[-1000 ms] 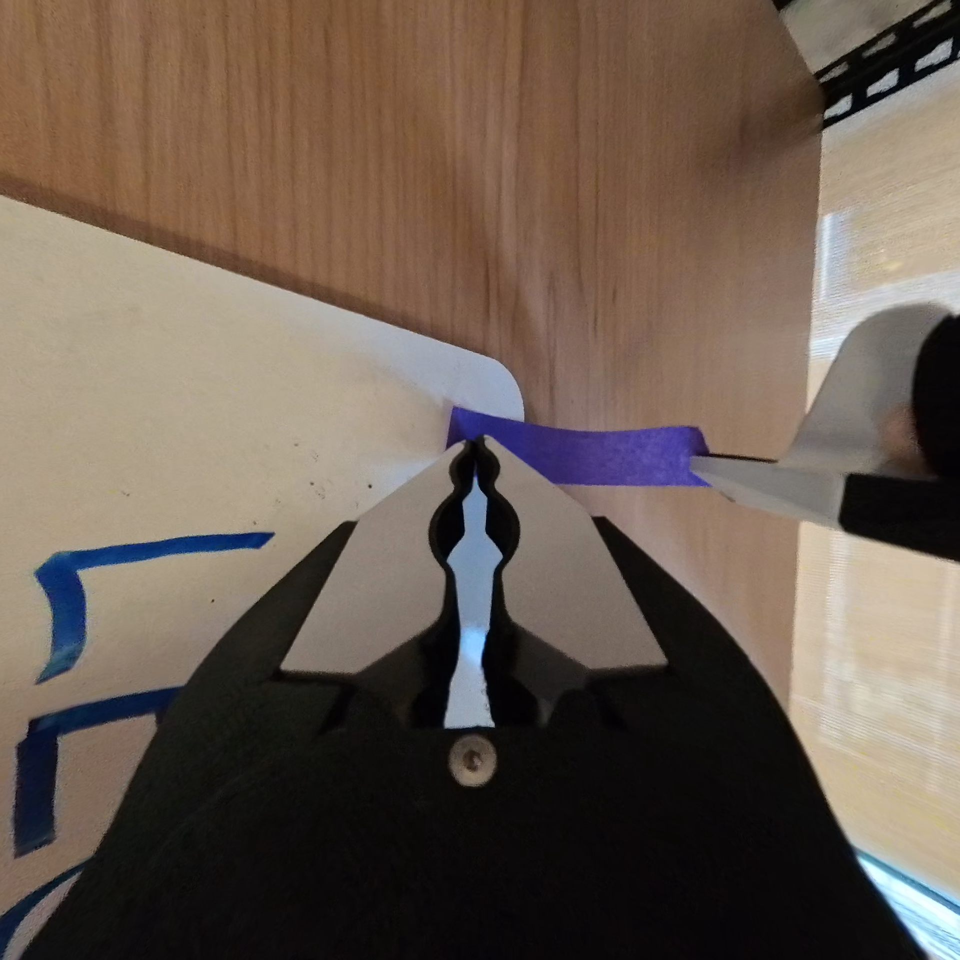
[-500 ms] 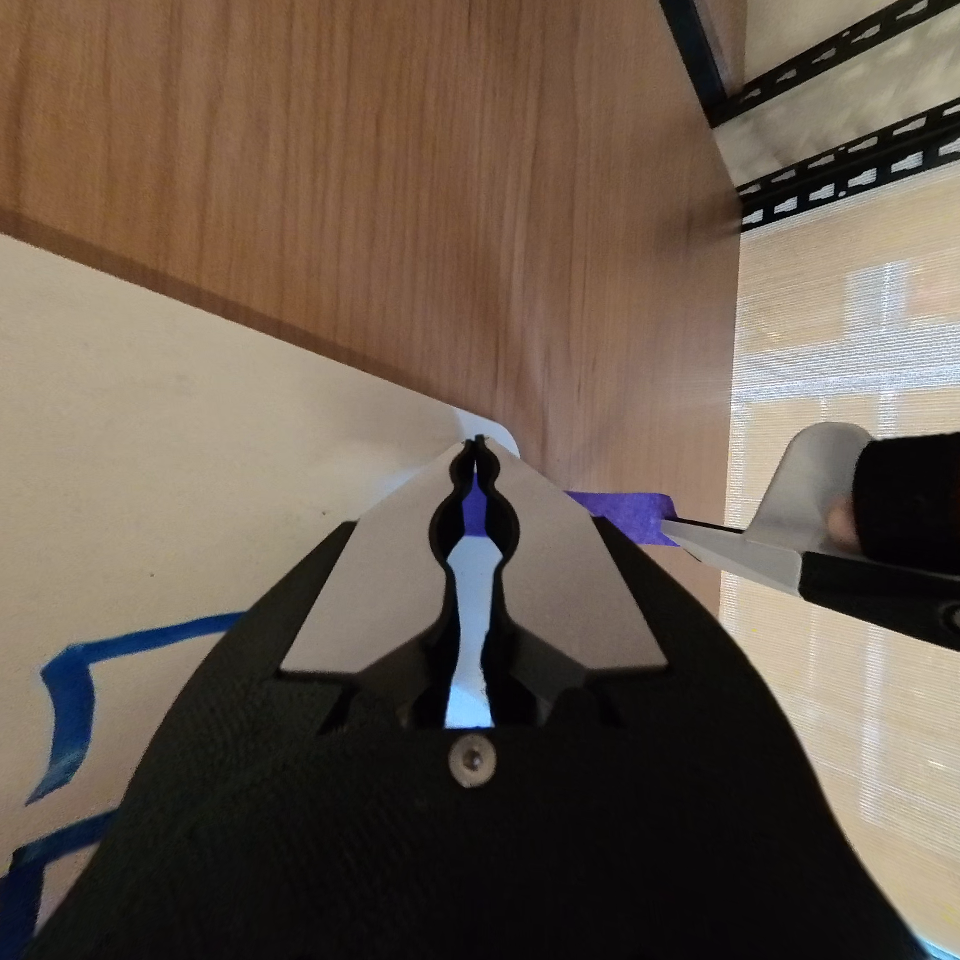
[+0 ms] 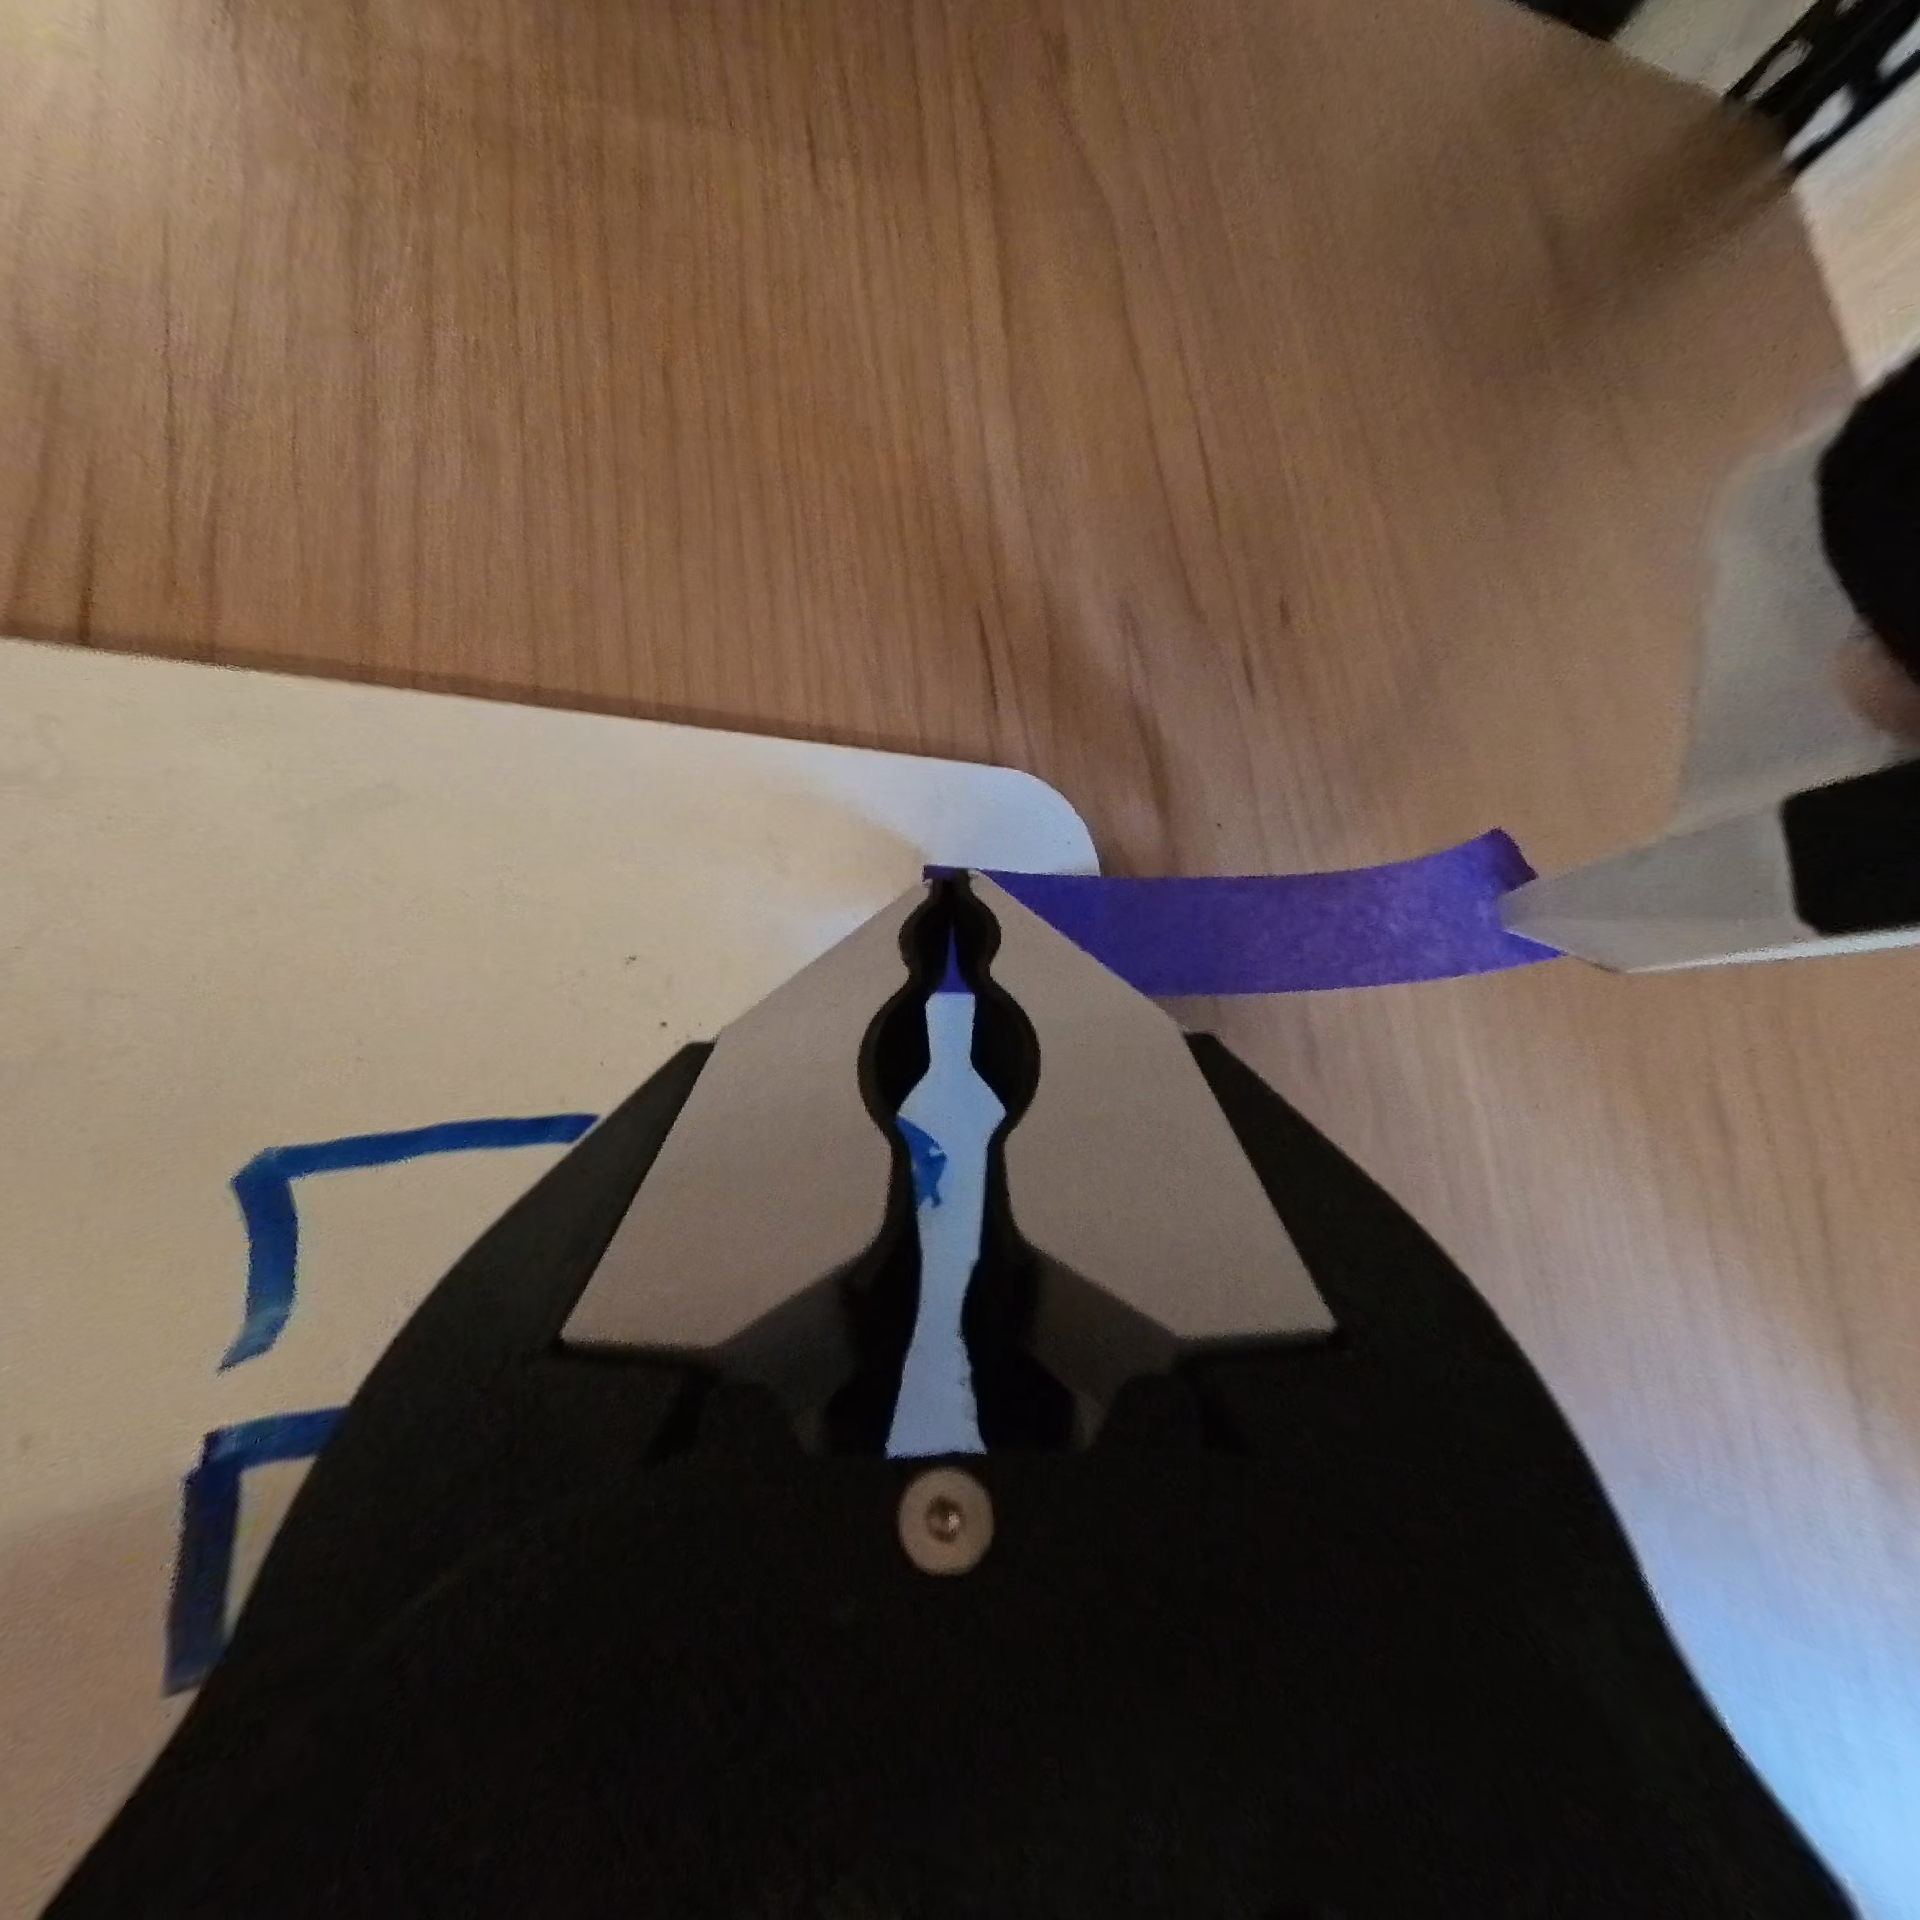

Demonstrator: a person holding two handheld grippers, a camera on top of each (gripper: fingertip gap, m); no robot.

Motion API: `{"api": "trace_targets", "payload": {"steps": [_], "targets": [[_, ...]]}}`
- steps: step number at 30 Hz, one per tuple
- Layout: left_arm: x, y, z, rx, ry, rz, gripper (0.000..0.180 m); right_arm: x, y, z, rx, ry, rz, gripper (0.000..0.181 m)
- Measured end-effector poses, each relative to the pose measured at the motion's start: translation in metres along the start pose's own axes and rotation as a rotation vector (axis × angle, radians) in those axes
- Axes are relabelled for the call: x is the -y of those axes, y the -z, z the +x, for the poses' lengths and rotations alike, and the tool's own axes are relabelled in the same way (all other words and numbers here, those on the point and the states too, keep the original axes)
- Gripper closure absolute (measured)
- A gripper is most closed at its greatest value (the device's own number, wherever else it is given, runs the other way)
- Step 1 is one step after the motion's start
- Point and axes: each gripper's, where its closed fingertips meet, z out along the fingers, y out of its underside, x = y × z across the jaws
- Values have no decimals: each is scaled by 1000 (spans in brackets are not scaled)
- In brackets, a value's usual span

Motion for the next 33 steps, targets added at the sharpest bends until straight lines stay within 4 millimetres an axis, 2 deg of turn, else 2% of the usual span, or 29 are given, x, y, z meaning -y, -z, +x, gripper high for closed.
{"api": "trace_targets", "payload": {"steps": [5,9,14,21,27,33], "targets": [[-1,-2,-3,-6,-1,-2,180,4,-3,0,-95,170,-37,181],[-2,-3,-5,-9,4,-1,180,1,0,-1,-98,187,-41,181],[-2,-5,-9,-5,-1,-1,180,-7,6,2,-45,71,-10,181],[6,-11,-14,-6,-6,25,180,-9,5,10,90,-341,53,181],[15,-5,-11,-40,-51,80,180,-12,4,9,130,-373,22,181],[10,5,-9,-130,-52,66,179,-12,4,8,133,-395,44,181]]}}
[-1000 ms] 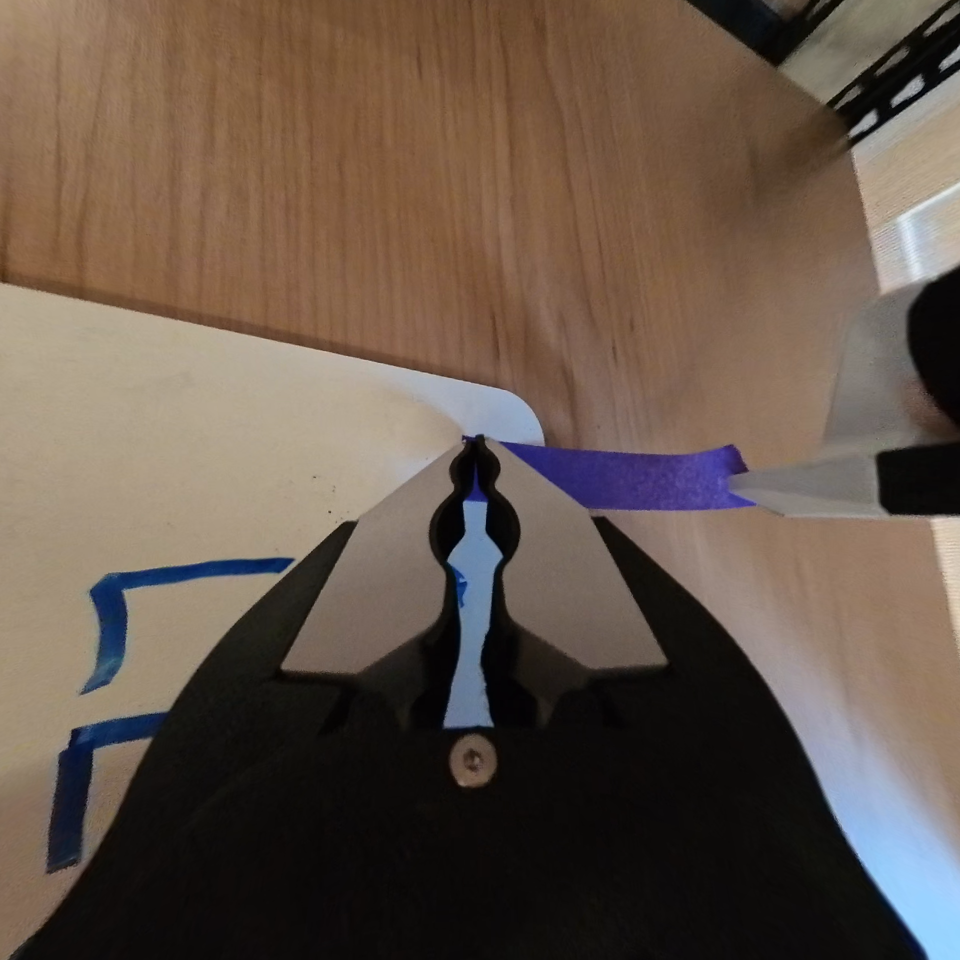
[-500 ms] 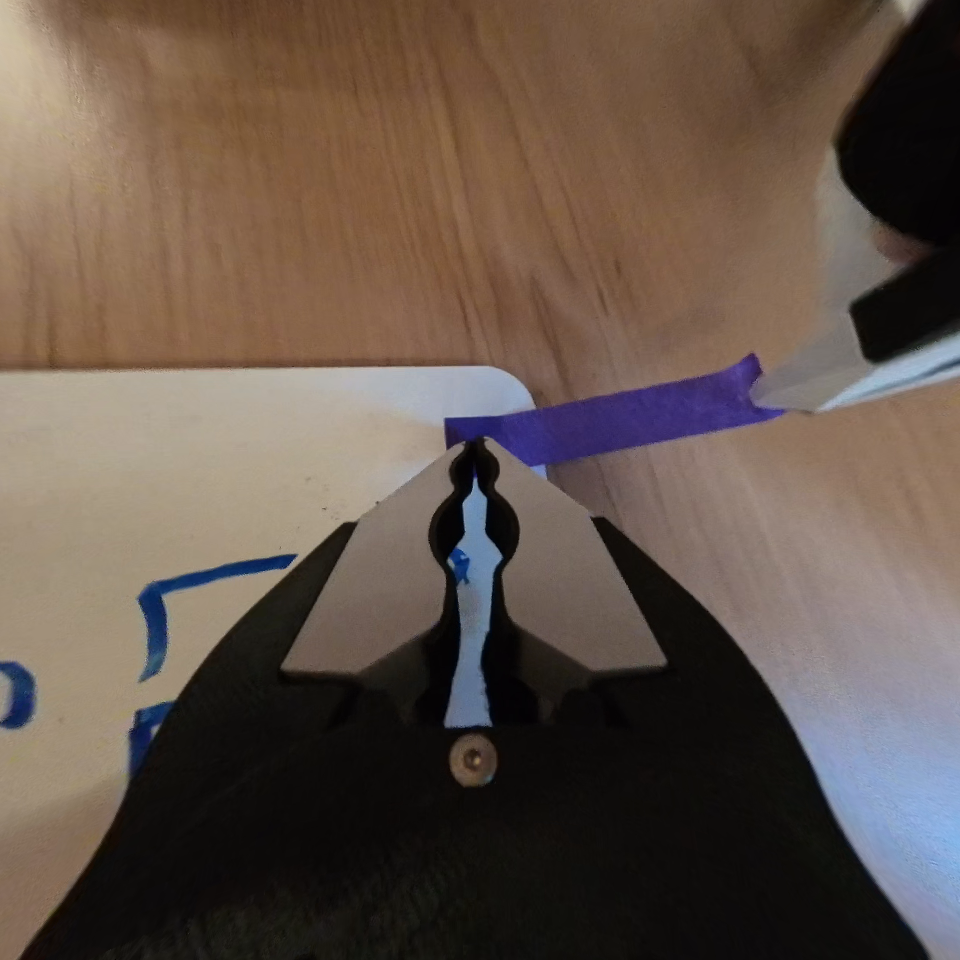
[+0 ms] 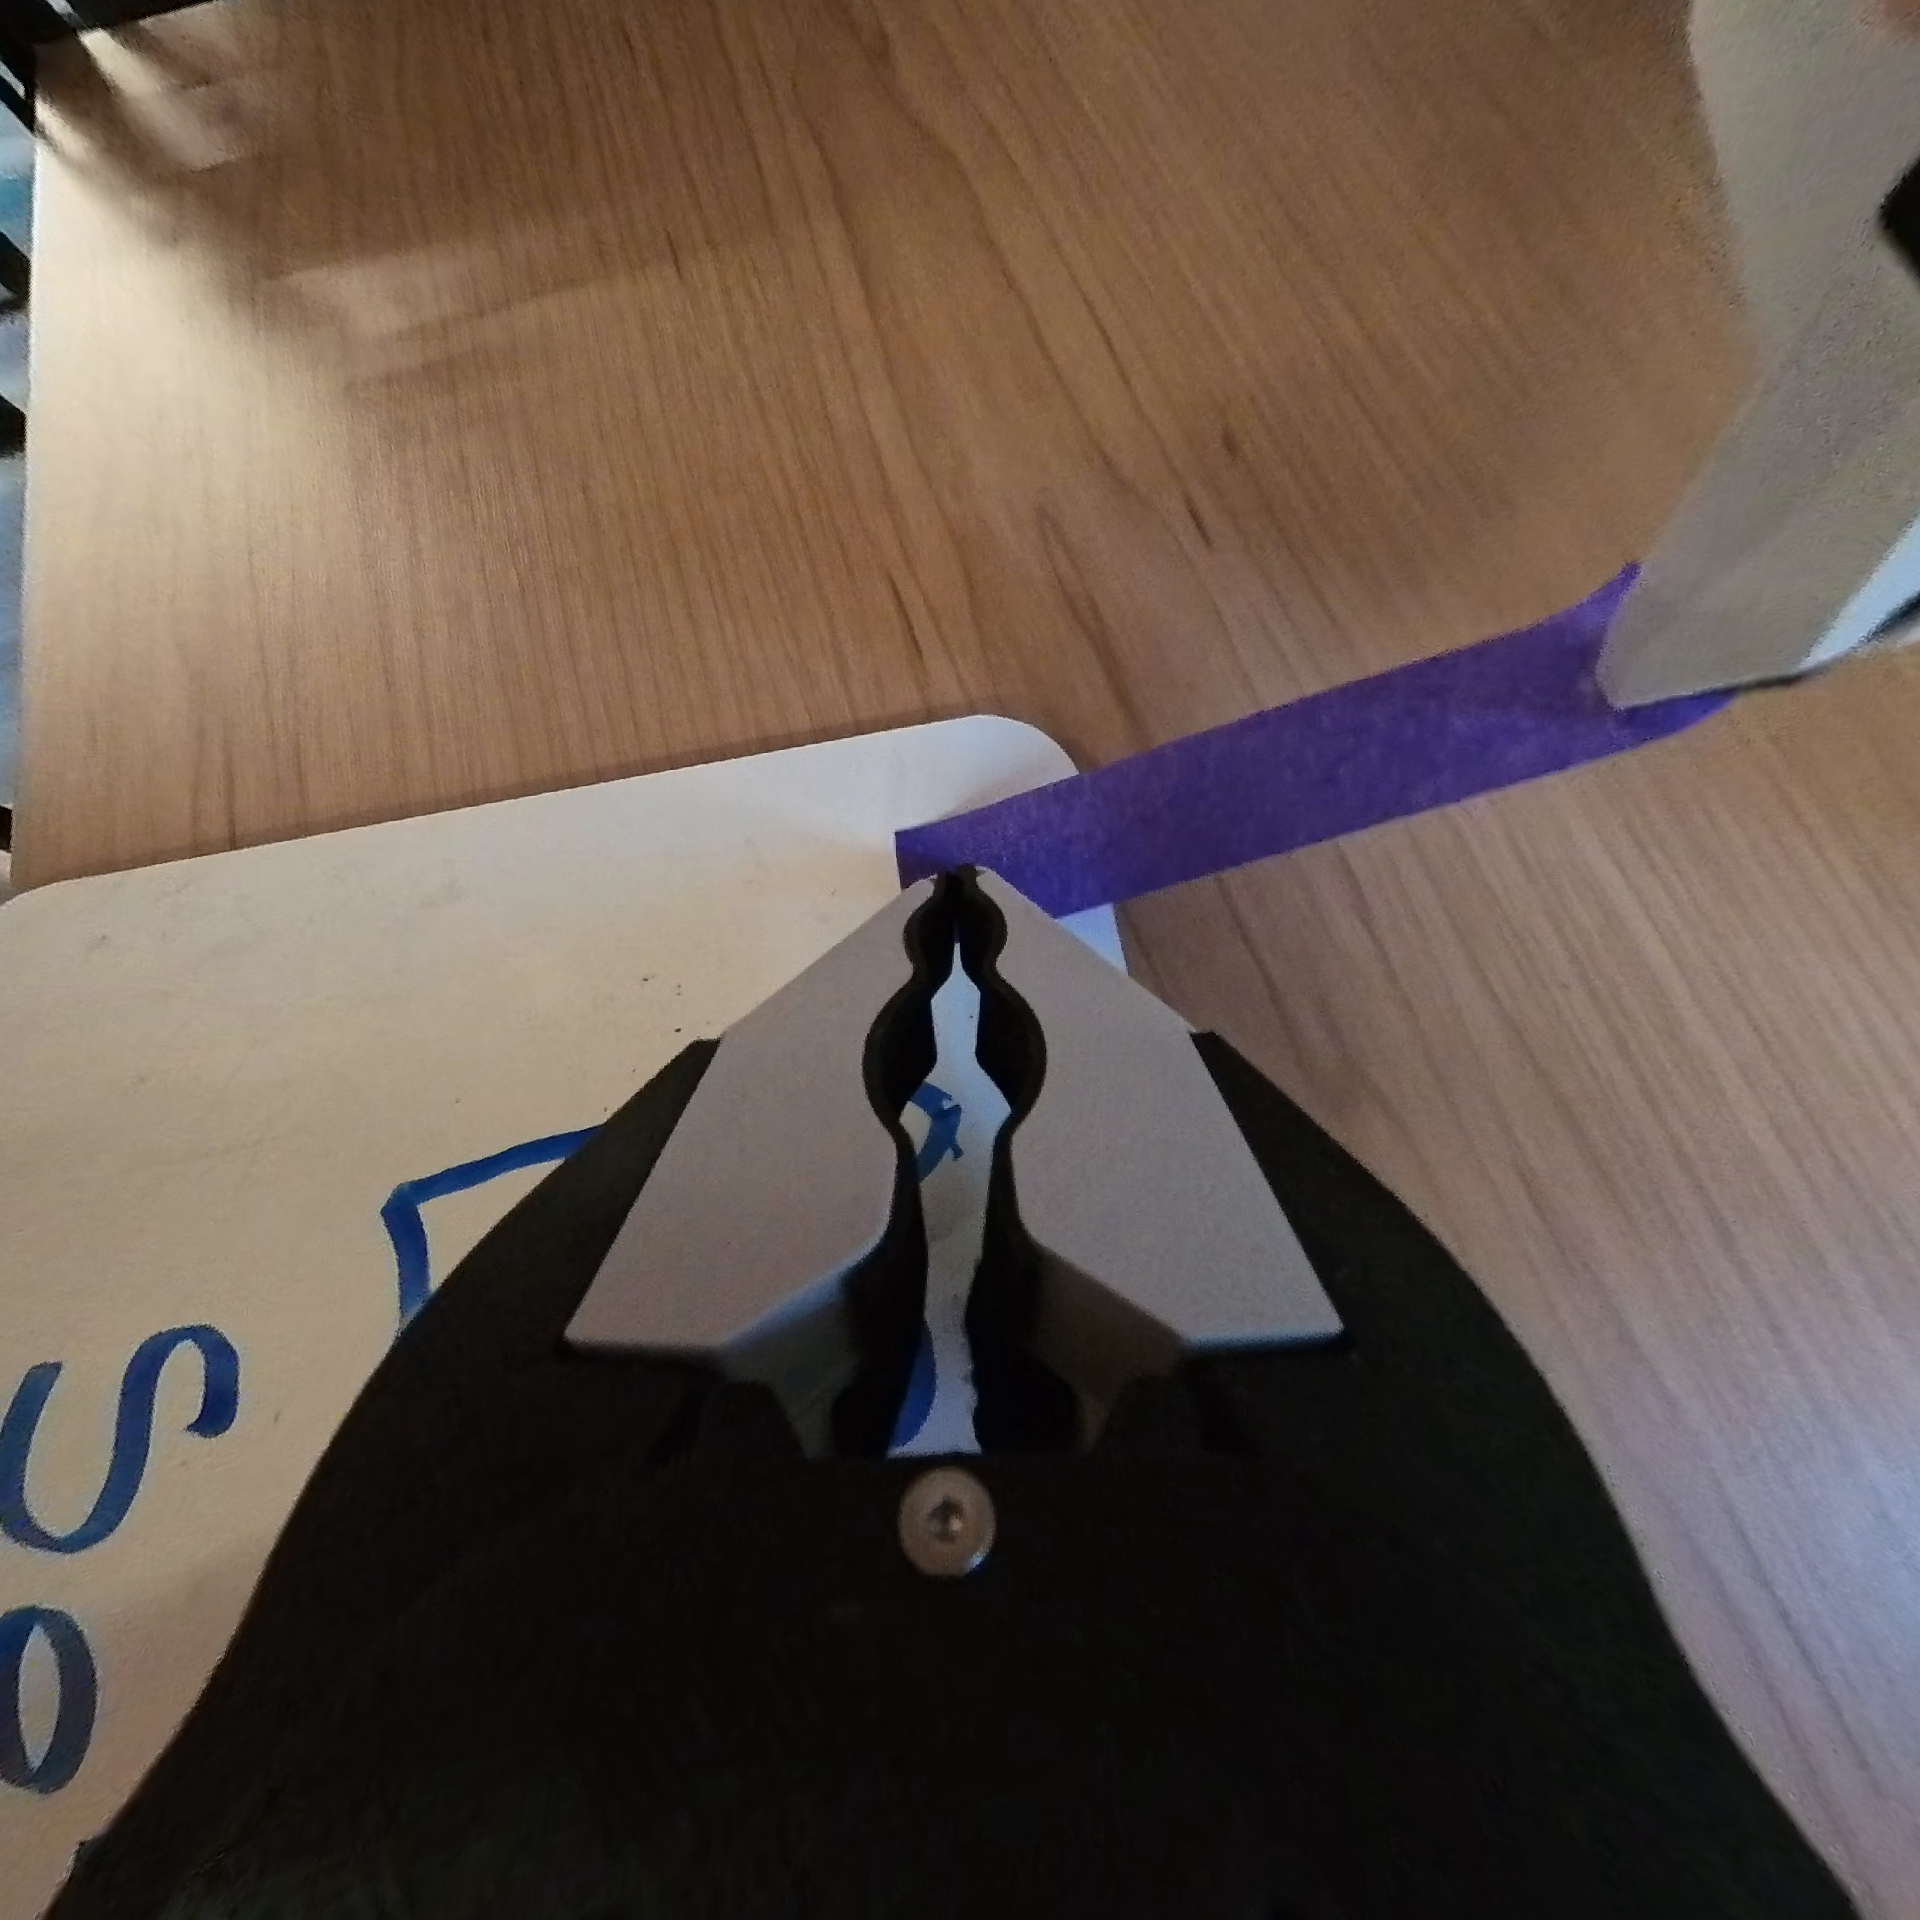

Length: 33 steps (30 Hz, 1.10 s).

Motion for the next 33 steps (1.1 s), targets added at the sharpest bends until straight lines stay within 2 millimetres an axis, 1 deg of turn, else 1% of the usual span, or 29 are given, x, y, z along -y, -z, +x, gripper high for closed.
{"api": "trace_targets", "payload": {"steps": [8,11,13,15,17,21,22,24,26,27,28,29,30,31,32,33], "targets": [[-16,8,5,-91,-41,-124,180,-1,0,0,5,-2,-10,180],[-12,11,7,-109,-71,-155,180,-1,0,0,10,-8,-6,180],[-6,13,8,-130,-80,-155,180,-1,0,0,9,-7,-5,180],[-1,11,7,-144,-100,-160,179,-1,0,0,8,-11,0,180],[-3,8,5,-152,-130,-184,176,-1,0,0,6,-10,1,180],[-6,2,4,-258,-35,-208,168,-1,0,0,1,-11,-5,180],[-5,2,6,-291,-19,-196,161,-1,0,0,2,-13,-1,180],[-1,0,7,-339,12,-170,157,-1,0,0,-1,-13,2,180],[-1,-2,9,-385,47,-161,146,-1,0,0,-10,-3,-1,180],[0,-4,8,-381,53,-157,147,-1,0,0,-12,-3,-2,180],[-1,-6,8,-376,51,-155,145,-1,0,0,-12,-4,-4,180],[-1,-8,6,-355,47,-154,138,-1,0,0,-11,-5,-5,180],[-3,-14,-10,-235,43,-156,100,-1,0,0,-10,-6,-6,180],[-7,-16,-21,-153,35,-167,85,-1,1,0,-10,-6,-7,180],[-8,-15,-20,-152,36,-160,78,-1,1,0,-12,-4,-7,180],[-7,-15,-20,-146,46,-138,76,-1,1,0,-16,0,-10,180]]}}
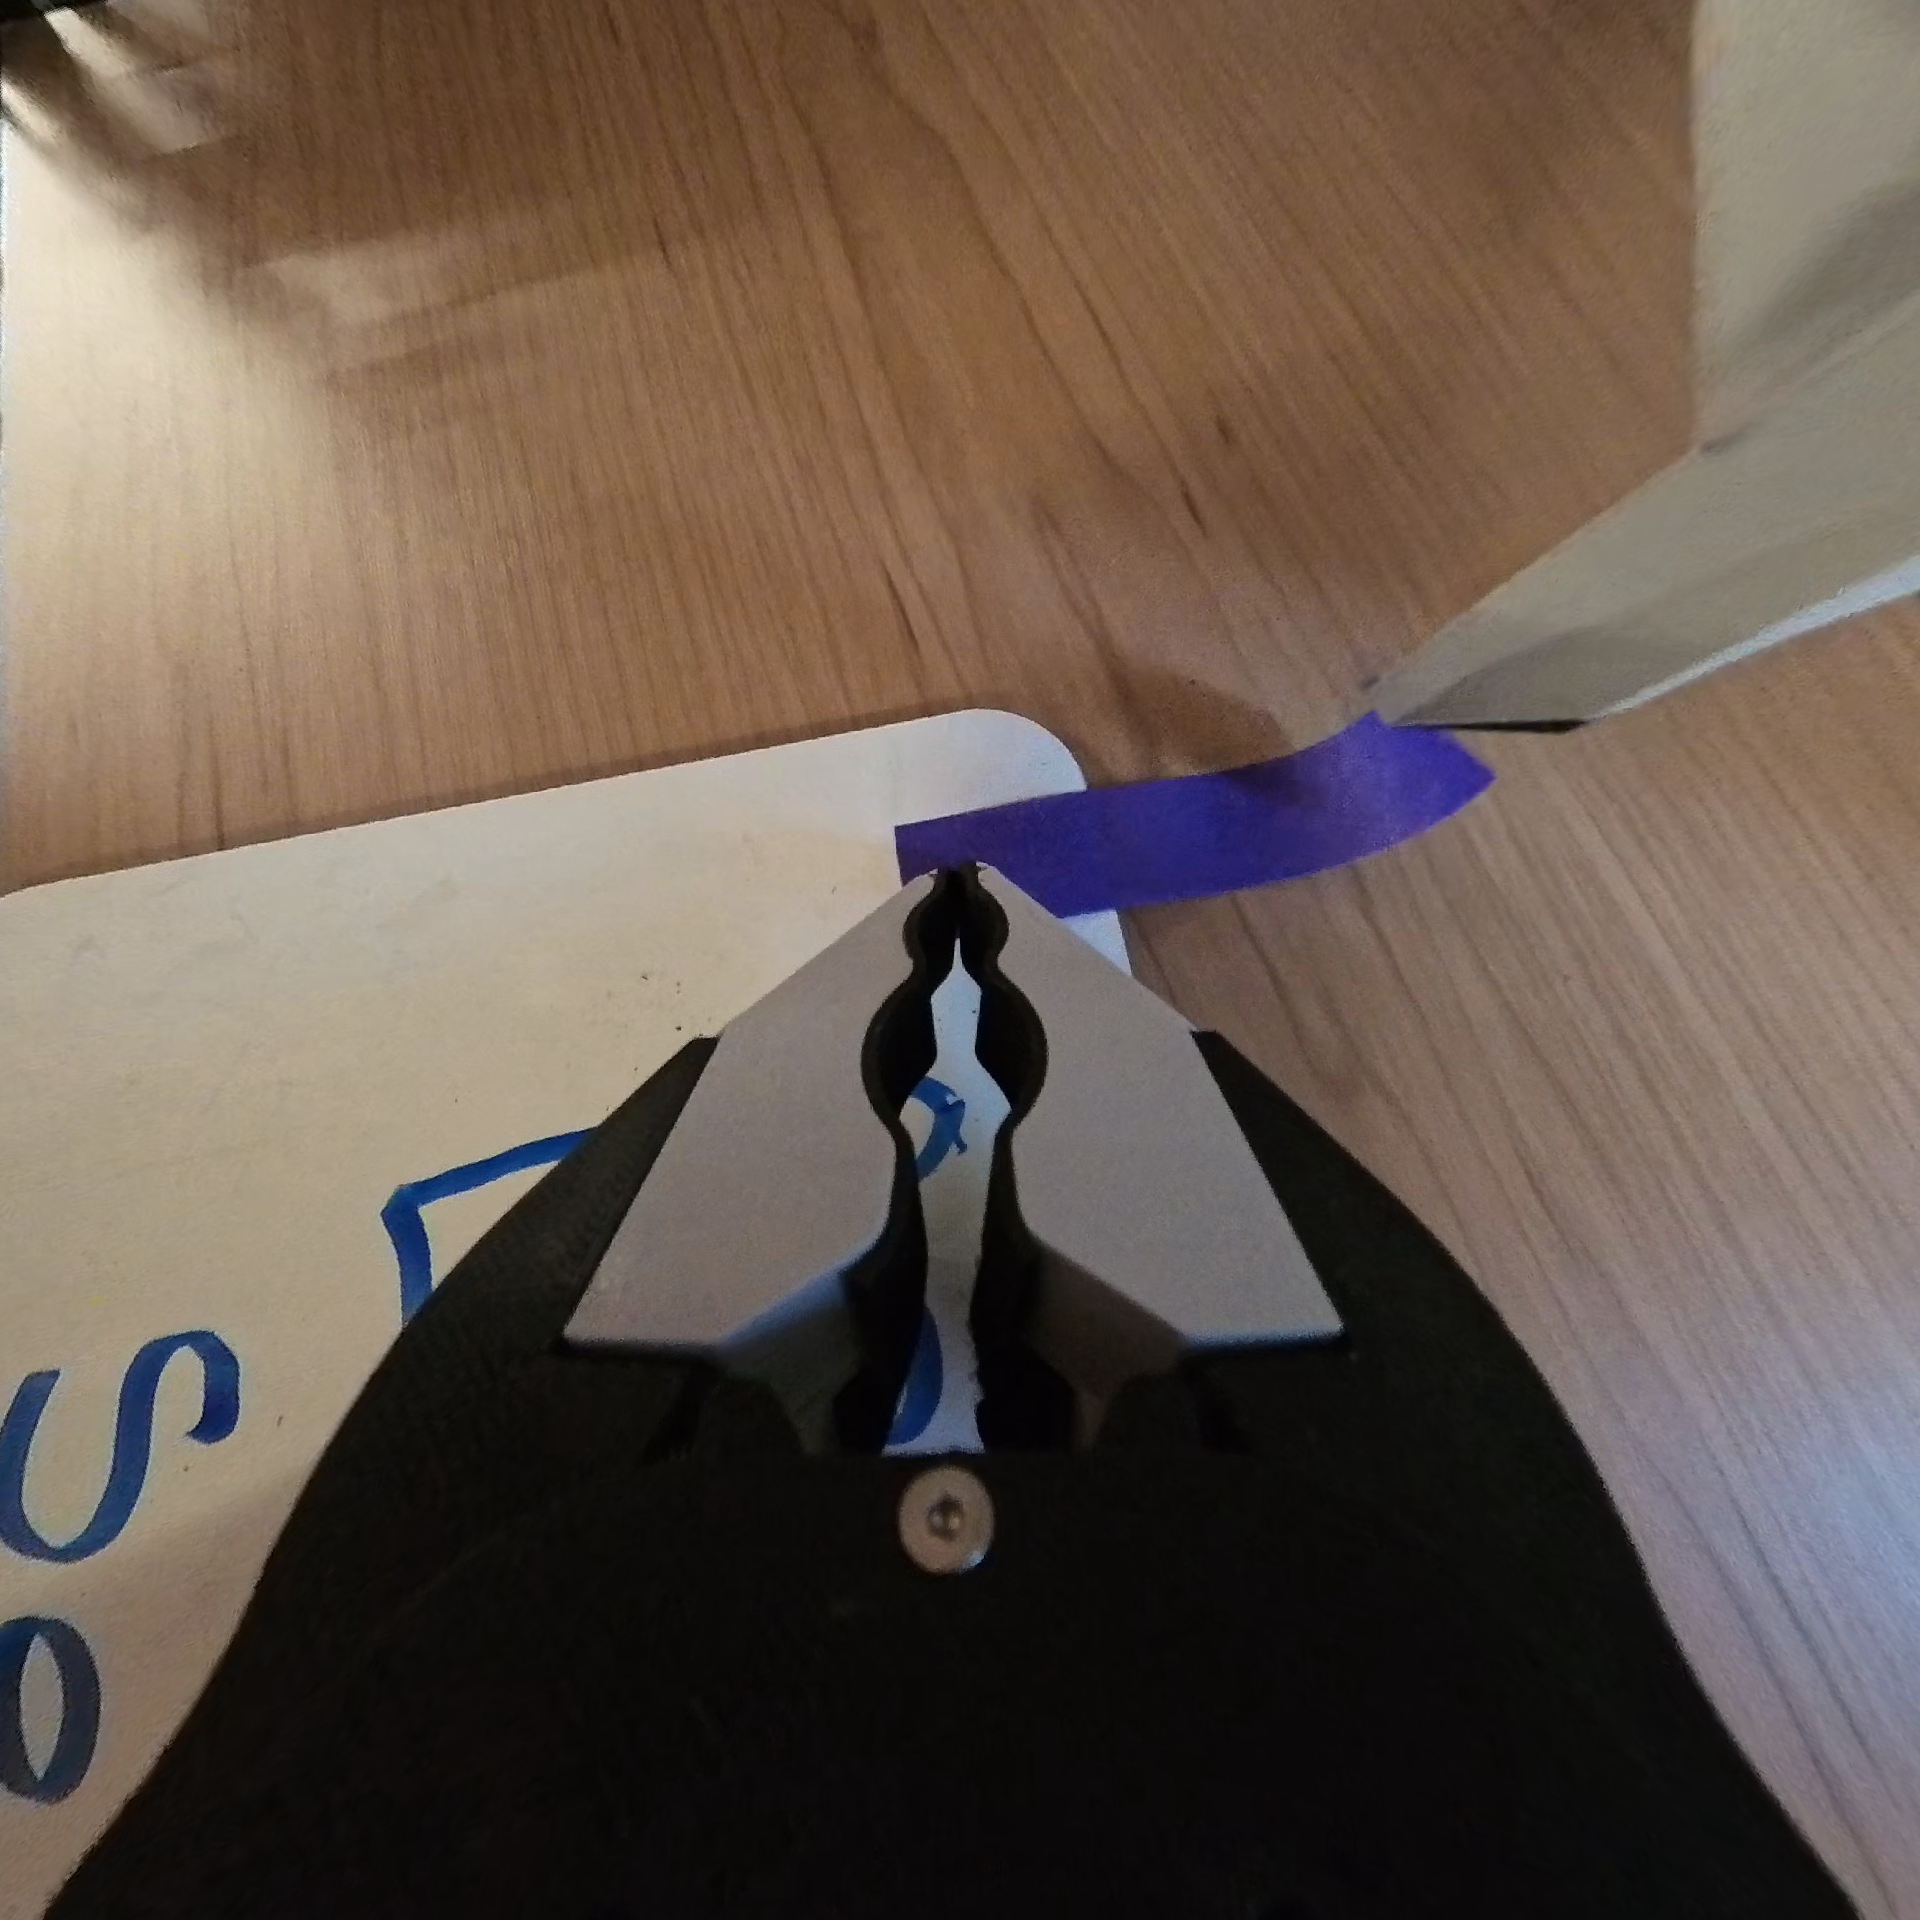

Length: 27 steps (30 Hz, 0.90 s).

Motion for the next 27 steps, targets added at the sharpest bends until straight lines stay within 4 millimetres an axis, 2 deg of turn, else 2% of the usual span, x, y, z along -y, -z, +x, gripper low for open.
{"api": "trace_targets", "payload": {"steps": [4,8,12,14,16,17,19,22,25,27], "targets": [[11,16,-5,58,63,188,85,0,0,0,-12,8,-16,180],[21,50,19,19,131,513,96,1,0,1,17,-85,7,181],[13,87,63,-19,199,871,113,2,1,2,97,-246,1,181],[0,95,92,-92,265,1011,134,6,4,7,150,-347,6,181],[-13,95,123,-214,353,1142,161,21,14,10,244,-474,78,181],[-16,94,139,-290,389,1224,180,28,18,11,299,-549,100,181],[-21,76,164,-402,452,1312,180,34,23,8,416,-658,77,181],[-23,18,190,-451,536,1217,180,30,17,-2,540,-791,-34,181],[-15,-5,216,-614,562,1198,180,24,6,-7,589,-877,-131,181],[-11,-21,218,-640,609,1157,180,21,1,-5,585,-902,-166,181]]}}
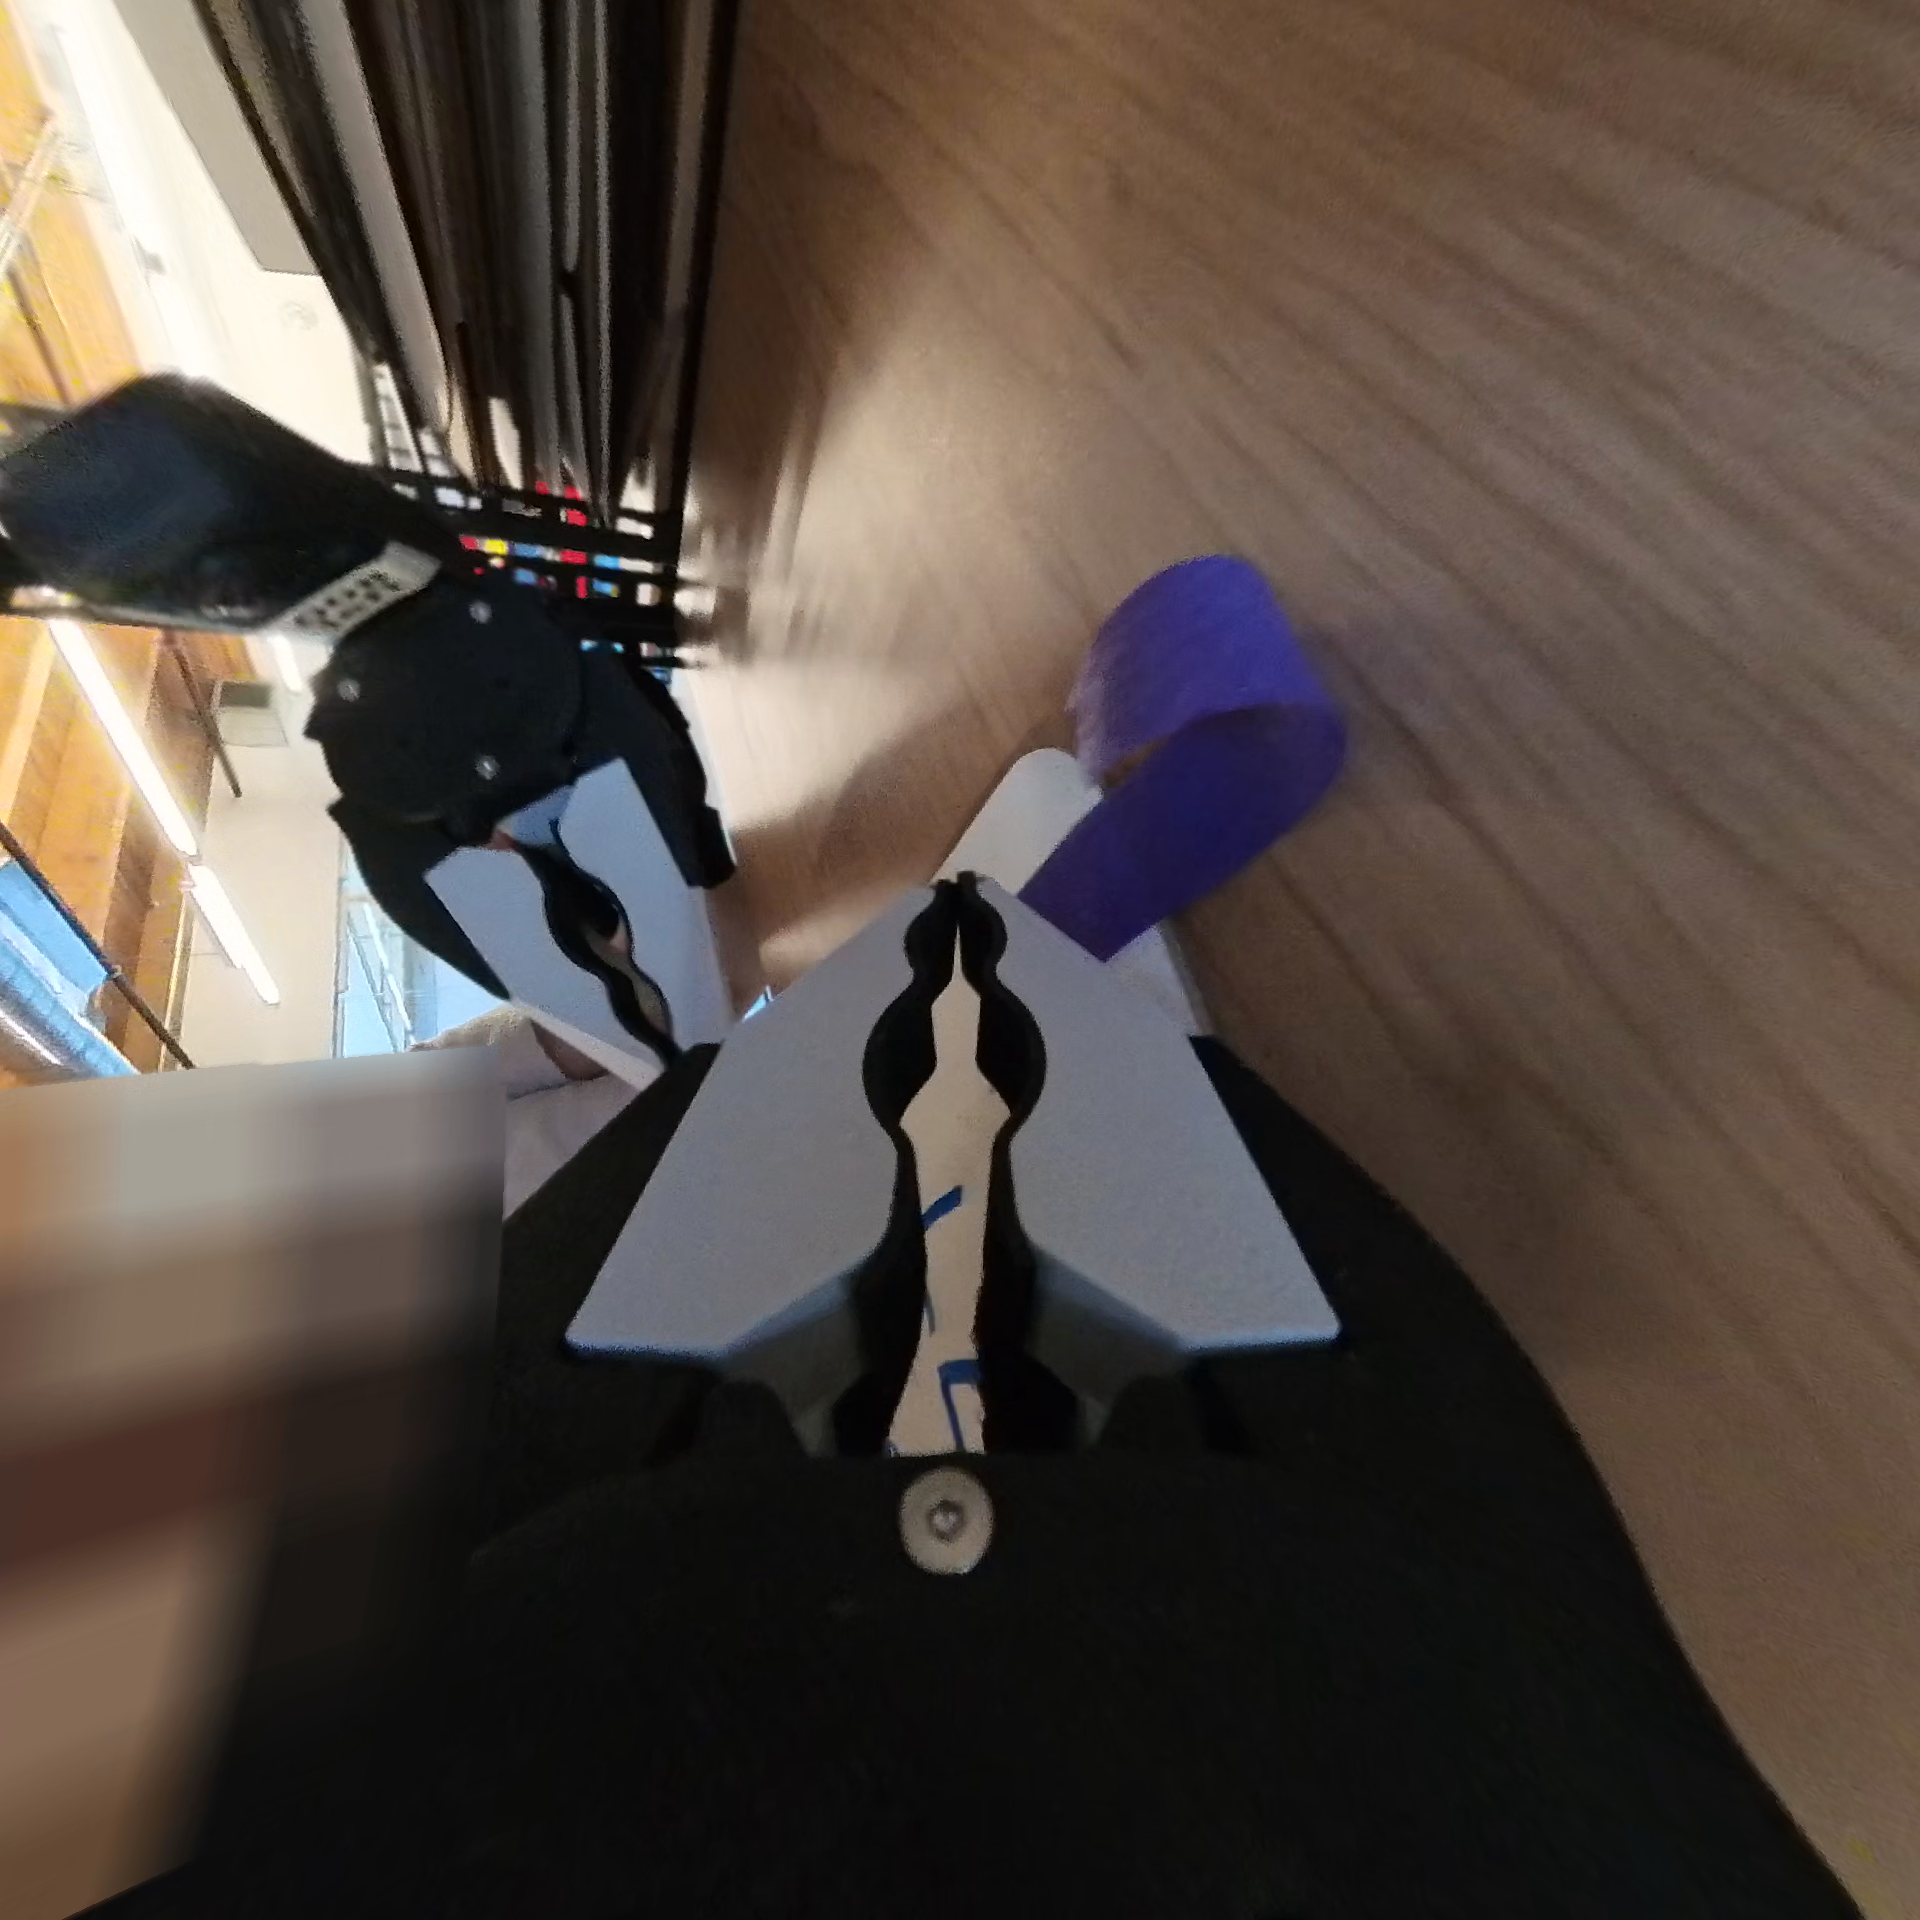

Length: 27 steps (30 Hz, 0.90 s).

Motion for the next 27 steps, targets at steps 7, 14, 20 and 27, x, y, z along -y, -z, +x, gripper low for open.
{"api": "trace_targets", "payload": {"steps": [7,14,20,27], "targets": [[-22,-21,-21,5,58,-104,180,3,-5,13,7,-108,-14,181],[-28,-27,-14,-34,45,-160,180,24,-3,21,-26,-128,99,181],[-28,-27,-14,-62,58,-162,180,29,7,2,2,-23,170,181],[-28,-27,-14,-60,55,-164,180,6,5,20,-52,-53,63,181]]}}
